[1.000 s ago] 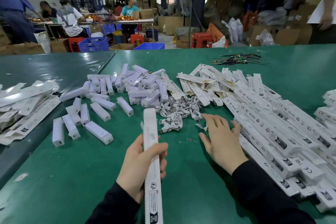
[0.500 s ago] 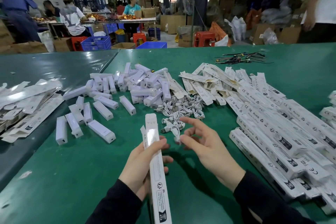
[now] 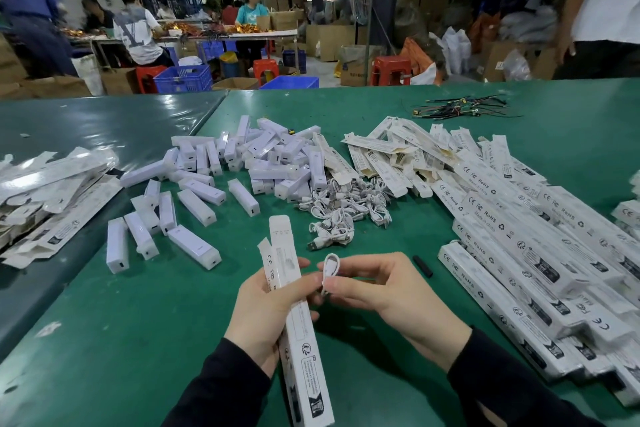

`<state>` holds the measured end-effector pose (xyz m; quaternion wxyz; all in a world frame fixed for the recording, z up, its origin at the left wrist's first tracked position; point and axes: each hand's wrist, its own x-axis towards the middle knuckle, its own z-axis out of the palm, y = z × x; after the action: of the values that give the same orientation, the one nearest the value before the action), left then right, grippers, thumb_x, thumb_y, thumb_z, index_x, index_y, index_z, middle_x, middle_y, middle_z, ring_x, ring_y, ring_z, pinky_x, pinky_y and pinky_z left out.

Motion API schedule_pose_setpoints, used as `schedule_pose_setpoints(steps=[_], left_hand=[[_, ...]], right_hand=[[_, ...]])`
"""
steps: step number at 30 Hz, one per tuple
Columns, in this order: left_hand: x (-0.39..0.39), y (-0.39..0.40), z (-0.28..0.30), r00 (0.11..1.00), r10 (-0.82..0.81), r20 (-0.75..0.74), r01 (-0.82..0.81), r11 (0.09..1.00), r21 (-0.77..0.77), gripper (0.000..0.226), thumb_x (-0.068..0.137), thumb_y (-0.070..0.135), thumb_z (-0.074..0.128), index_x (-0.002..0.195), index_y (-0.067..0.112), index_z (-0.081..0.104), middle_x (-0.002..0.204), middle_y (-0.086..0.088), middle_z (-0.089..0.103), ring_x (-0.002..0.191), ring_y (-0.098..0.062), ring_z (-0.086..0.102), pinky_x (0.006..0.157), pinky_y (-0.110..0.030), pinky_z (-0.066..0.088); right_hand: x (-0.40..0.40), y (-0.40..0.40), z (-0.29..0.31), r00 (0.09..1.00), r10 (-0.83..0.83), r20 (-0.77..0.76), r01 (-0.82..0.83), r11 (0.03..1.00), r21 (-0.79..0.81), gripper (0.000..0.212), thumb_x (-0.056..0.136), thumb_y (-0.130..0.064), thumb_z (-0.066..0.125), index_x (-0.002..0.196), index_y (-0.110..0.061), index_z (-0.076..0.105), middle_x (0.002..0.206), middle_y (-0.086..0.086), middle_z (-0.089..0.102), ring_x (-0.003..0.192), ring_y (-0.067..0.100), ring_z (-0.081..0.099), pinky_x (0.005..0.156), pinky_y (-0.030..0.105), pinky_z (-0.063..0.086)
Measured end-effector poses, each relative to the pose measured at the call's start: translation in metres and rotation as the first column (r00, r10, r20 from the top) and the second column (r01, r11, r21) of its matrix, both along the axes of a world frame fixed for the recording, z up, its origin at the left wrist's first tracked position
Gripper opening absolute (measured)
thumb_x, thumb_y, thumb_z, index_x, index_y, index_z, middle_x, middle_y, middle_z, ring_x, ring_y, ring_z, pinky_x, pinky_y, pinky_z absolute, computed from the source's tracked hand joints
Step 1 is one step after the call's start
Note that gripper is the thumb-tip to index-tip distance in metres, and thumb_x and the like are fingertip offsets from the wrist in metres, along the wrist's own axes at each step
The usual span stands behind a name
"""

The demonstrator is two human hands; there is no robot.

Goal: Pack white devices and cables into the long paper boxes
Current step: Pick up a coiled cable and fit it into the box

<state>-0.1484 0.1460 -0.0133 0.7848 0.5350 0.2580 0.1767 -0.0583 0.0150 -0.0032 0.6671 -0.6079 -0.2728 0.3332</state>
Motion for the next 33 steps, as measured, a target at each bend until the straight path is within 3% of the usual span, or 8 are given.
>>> schedule_pose_setpoints(steps=[3,6,8,12,18,24,29,33], left_hand=[[0.001,0.0,-0.002,1.0,0.013,0.01,-0.013,0.999,-0.029,0.03,0.071,-0.001,0.074,0.099,0.003,0.061,0.068,-0.007,0.072,0.053,-0.014,0.066,0.043,-0.022,0.049],[0.002,0.002,-0.001,1.0,0.004,0.009,-0.003,0.992,-0.123,0.034,0.064,0.002,0.074,0.095,0.0,0.061,0.07,-0.012,0.071,0.057,-0.019,0.069,0.044,-0.021,0.051],[0.002,0.002,0.0,0.999,-0.038,0.005,0.039,0.983,-0.179,0.035,0.059,0.007,0.072,0.092,-0.002,0.062,0.07,-0.014,0.07,0.057,-0.019,0.069,0.043,-0.02,0.05],[0.002,0.002,0.001,0.998,-0.065,-0.014,0.059,0.966,-0.252,0.039,0.056,0.004,0.07,0.093,-0.003,0.061,0.065,-0.012,0.068,0.05,-0.015,0.064,0.042,-0.02,0.049],[-0.001,0.004,0.005,0.994,-0.09,-0.056,0.079,0.982,-0.169,0.053,0.049,0.005,0.076,0.098,0.001,0.058,0.061,-0.01,0.065,0.041,-0.014,0.055,0.035,-0.02,0.042],[-0.002,0.005,0.006,0.985,-0.147,-0.091,0.135,0.983,-0.127,0.047,0.046,0.004,0.078,0.09,0.003,0.062,0.069,-0.014,0.063,0.041,-0.015,0.052,0.035,-0.02,0.04],[-0.003,0.003,0.011,0.987,-0.132,-0.086,0.116,0.979,-0.168,0.043,0.062,0.025,0.075,0.096,0.003,0.06,0.069,-0.009,0.059,0.041,-0.015,0.045,0.036,-0.022,0.04],[-0.009,0.014,0.016,0.969,-0.238,0.061,0.245,0.922,-0.3,0.052,0.074,0.035,0.055,0.108,-0.002,0.068,0.082,-0.013,0.058,0.06,-0.022,0.051,0.05,-0.034,0.052]], right_hand=[[0.002,0.001,-0.005,0.994,-0.077,0.073,0.076,0.997,0.01,0.011,0.076,-0.008,0.08,0.087,-0.009,0.079,0.087,0.009,0.077,0.082,0.021,0.074,0.084,0.029,0.057],[0.001,0.004,-0.009,0.929,-0.237,0.284,0.227,0.971,0.071,0.01,0.071,-0.002,0.084,0.079,-0.007,0.079,0.085,-0.002,0.073,0.078,0.017,0.073,0.078,0.026,0.056],[-0.002,0.004,-0.011,0.884,-0.259,0.39,0.215,0.965,0.152,0.011,0.07,-0.001,0.084,0.077,-0.01,0.08,0.088,-0.003,0.07,0.079,0.014,0.072,0.078,0.022,0.055],[-0.004,0.001,-0.01,0.774,-0.245,0.583,0.172,0.969,0.178,0.011,0.071,-0.009,0.086,0.079,-0.014,0.079,0.091,-0.007,0.066,0.087,0.019,0.068,0.081,0.03,0.057],[-0.001,-0.005,0.001,0.935,-0.046,0.353,0.042,0.999,0.021,0.052,0.064,-0.014,0.089,0.109,-0.023,0.064,0.115,-0.003,0.068,0.098,0.015,0.069,0.083,0.029,0.054],[0.01,-0.014,0.013,0.958,0.138,0.252,-0.127,0.99,-0.062,0.033,0.073,-0.001,0.081,0.104,-0.009,0.074,0.1,0.017,0.073,0.085,0.021,0.066,0.083,0.034,0.054],[0.018,-0.017,0.015,0.97,0.038,0.24,-0.031,0.999,-0.033,0.047,0.068,-0.002,0.083,0.112,-0.014,0.071,0.095,0.015,0.075,0.081,0.019,0.069,0.081,0.023,0.055],[0.028,-0.019,0.016,0.954,-0.248,0.171,0.235,0.968,0.089,0.031,0.057,-0.018,0.084,0.087,-0.013,0.08,0.085,0.01,0.077,0.075,0.015,0.072,0.069,0.018,0.055]])
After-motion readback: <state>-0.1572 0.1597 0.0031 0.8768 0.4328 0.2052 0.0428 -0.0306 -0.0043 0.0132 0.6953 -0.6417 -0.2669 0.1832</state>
